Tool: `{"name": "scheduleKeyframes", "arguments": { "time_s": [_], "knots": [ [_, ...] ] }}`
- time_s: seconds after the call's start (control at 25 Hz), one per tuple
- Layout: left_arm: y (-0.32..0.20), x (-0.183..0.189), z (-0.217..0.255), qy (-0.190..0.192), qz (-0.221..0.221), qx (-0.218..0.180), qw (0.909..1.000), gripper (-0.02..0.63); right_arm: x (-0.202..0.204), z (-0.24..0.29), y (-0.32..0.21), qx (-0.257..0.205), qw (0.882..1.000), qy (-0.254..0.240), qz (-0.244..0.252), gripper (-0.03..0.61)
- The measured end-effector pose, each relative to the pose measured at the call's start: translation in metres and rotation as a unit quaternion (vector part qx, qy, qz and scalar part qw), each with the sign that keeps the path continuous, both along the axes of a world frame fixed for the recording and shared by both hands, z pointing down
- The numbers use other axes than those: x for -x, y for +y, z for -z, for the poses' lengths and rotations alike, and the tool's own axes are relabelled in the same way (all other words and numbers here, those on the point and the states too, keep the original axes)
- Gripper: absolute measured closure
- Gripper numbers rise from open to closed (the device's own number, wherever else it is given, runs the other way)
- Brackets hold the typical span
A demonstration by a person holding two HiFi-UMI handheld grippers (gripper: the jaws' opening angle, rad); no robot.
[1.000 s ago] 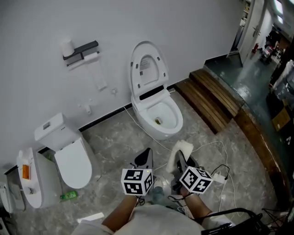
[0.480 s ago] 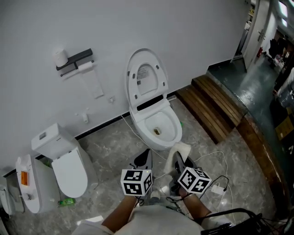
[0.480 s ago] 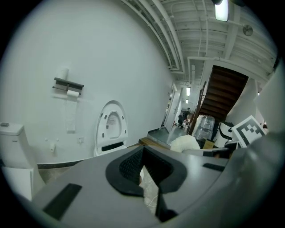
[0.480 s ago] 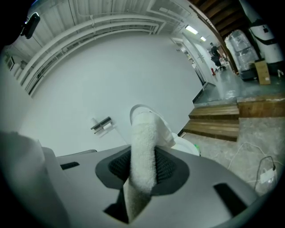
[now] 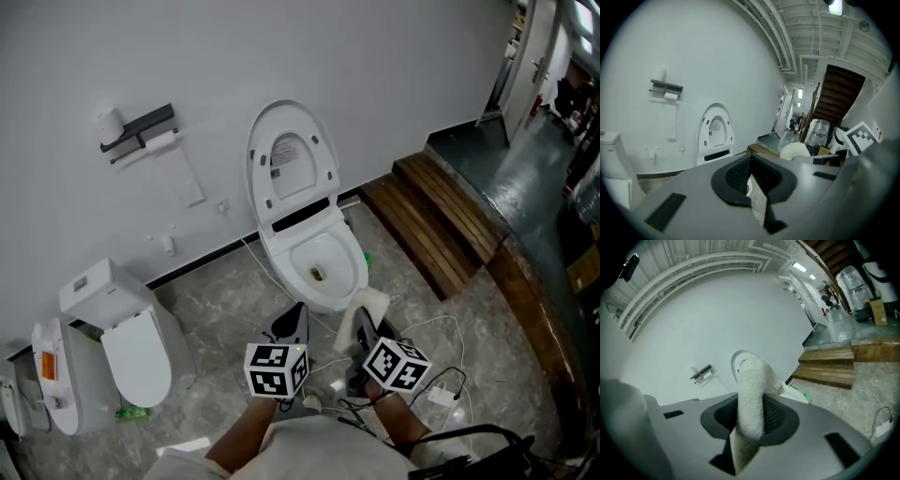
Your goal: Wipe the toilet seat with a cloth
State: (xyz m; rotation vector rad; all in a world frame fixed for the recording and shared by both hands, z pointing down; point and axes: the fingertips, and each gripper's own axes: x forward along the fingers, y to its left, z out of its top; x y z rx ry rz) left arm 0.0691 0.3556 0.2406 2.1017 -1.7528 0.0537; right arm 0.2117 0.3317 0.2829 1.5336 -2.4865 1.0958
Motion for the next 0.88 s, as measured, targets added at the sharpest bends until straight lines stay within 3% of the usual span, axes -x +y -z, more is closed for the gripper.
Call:
{"name": "scheduleKeyframes", "arguments": {
  "time_s": [0.4,0.88],
  "knots": [
    [-0.022,0.005,0.008,-0.028,-0.003,0.003,0.9996,0.617,-0.003,-0.006,-0.021,0.014,1.000,-0.023,-0.008,0.479],
    [-0.087,0.011,0.016,-0.024,-0.026,-0.017,0.9992,0.618,0.011,-0.003,-0.078,0.009,0.999,-0.030,-0.032,0.479]
  ]
}}
